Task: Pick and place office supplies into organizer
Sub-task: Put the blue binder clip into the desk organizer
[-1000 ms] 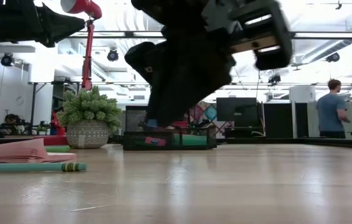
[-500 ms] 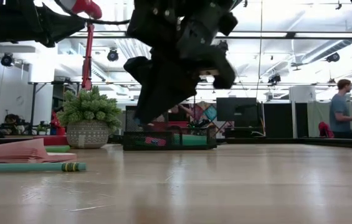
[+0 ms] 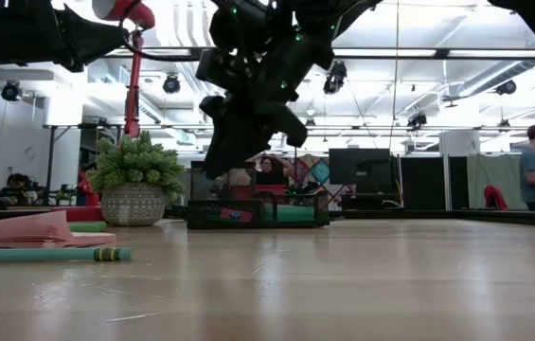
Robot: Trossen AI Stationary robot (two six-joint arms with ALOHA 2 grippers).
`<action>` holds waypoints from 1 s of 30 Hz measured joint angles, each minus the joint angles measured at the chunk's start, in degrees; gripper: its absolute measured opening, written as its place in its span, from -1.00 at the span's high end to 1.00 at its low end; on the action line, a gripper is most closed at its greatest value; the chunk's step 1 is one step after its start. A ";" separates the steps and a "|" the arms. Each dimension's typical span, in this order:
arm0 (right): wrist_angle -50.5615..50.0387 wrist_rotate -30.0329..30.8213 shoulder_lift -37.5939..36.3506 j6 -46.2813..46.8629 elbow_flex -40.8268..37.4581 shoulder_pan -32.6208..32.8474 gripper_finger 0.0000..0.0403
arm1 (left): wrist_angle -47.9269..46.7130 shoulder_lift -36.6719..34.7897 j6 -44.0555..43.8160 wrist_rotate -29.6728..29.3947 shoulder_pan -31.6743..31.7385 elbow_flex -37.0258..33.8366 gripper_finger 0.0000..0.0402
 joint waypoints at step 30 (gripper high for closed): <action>1.05 5.00 0.00 18.99 -0.08 -7.31 0.73 | 0.00 0.02 0.01 0.01 0.01 0.00 0.31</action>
